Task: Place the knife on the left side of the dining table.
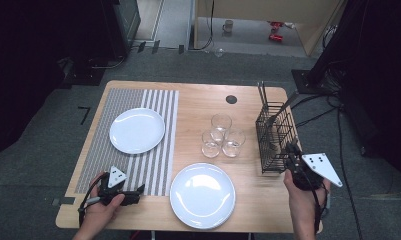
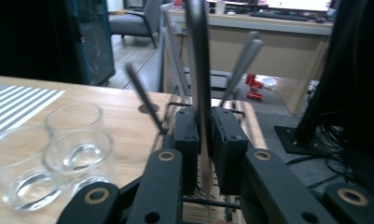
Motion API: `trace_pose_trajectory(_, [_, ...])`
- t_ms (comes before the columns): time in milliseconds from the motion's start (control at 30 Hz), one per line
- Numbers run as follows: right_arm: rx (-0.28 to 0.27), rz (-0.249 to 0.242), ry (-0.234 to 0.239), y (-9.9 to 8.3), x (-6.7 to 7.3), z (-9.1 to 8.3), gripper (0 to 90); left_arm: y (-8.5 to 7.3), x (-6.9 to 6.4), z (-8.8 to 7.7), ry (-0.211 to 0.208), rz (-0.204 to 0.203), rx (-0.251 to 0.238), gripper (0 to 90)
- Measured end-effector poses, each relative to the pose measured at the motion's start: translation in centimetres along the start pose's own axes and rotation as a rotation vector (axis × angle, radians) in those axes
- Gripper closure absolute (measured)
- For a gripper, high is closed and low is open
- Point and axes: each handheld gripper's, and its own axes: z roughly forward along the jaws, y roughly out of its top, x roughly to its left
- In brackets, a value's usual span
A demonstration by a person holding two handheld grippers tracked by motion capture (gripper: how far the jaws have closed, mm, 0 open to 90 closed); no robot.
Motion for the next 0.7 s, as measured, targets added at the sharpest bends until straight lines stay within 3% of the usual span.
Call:
trace_pose_trajectory(200, [-0.01,0.045,-0.044,-0.2,-1.4,-0.3,83.4,0.0,0.0,0.0,0.001,0.0,-0.001,8.8])
trace_pose_trajectory(500, [-0.024,0.084,-0.061,-0.9,-2.4,-0.6,81.8,0.0,0.0,0.0,0.001,0.0,-0.001,8.8])
trace_pose_trajectory(700, [-0.028,0.136,-0.06,-2.0,-2.9,-0.1,82.7,0.0,0.0,0.0,0.001,0.0,-0.001,8.8])
